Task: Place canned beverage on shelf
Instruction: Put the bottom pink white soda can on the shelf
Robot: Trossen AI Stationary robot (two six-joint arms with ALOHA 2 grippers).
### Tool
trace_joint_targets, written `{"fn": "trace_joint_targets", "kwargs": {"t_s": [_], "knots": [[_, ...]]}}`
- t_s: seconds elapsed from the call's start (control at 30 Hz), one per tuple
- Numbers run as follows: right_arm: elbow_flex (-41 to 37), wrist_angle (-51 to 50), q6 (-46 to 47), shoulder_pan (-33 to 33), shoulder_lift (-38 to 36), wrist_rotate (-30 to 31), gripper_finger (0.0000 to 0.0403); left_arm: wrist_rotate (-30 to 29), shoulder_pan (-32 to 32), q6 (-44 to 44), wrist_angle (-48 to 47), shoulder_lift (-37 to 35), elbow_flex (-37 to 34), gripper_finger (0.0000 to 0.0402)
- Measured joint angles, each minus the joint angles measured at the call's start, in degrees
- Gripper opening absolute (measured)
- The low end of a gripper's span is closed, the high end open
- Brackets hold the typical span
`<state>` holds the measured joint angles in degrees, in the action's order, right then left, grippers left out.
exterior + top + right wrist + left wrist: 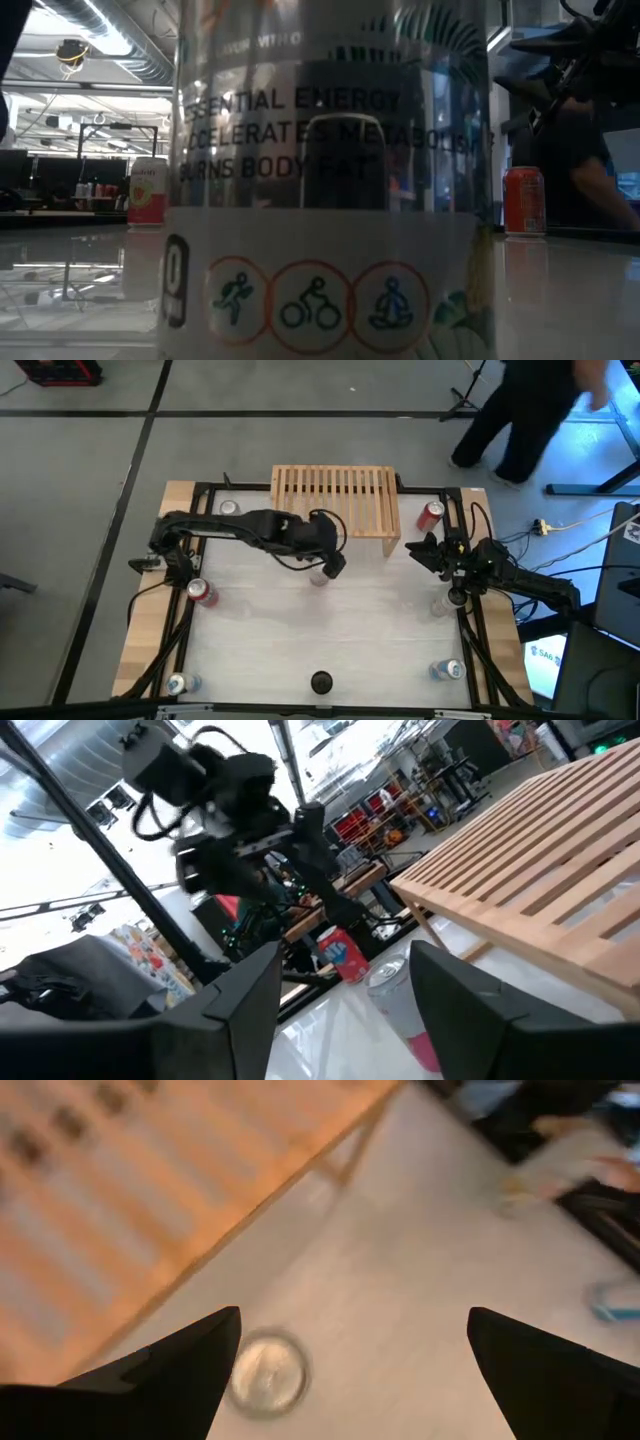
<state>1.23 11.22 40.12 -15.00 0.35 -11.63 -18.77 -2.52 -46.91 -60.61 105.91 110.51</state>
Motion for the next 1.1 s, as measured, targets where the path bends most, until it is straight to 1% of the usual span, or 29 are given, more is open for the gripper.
{"fn": "trace_joint_targets", "kwargs": {"t_s": [0.1,0.3,0.43,0.53,0.77,0.97,1.1], "knots": [[0.0,-1.63,0.02,0.0,0.01,-0.01,0.0209,-0.33,0.04,-7.23,-3.28,3.02,1.34,0.0385],[0.0,-4.71,0.11,-0.02,0.01,-0.07,0.0209,0.61,0.26,-14.23,-5.53,7.18,1.34,0.0385],[0.0,-4.23,0.09,-0.02,0.01,-0.11,0.0209,0.73,0.37,-19.07,-10.66,9.09,1.34,0.0385],[0.0,-4.04,0.09,0.0,0.01,-0.54,0.0209,0.32,0.26,-21.55,-13.17,9.26,1.34,0.0385],[0.0,-4.06,-0.08,-0.02,0.01,-1.06,0.0209,0.28,0.52,-25.3,-11.43,9.28,-0.09,0.0385],[0.0,-4.08,-1.22,-0.02,0.01,-1.08,0.0209,0.22,0.48,-28.88,-9.7,9.33,-3.67,0.0385],[0.0,-4.11,-1.41,-0.02,0.01,-4.37,0.0209,1.08,0.48,-29.49,-4.93,9.26,-7.02,0.0385]]}}
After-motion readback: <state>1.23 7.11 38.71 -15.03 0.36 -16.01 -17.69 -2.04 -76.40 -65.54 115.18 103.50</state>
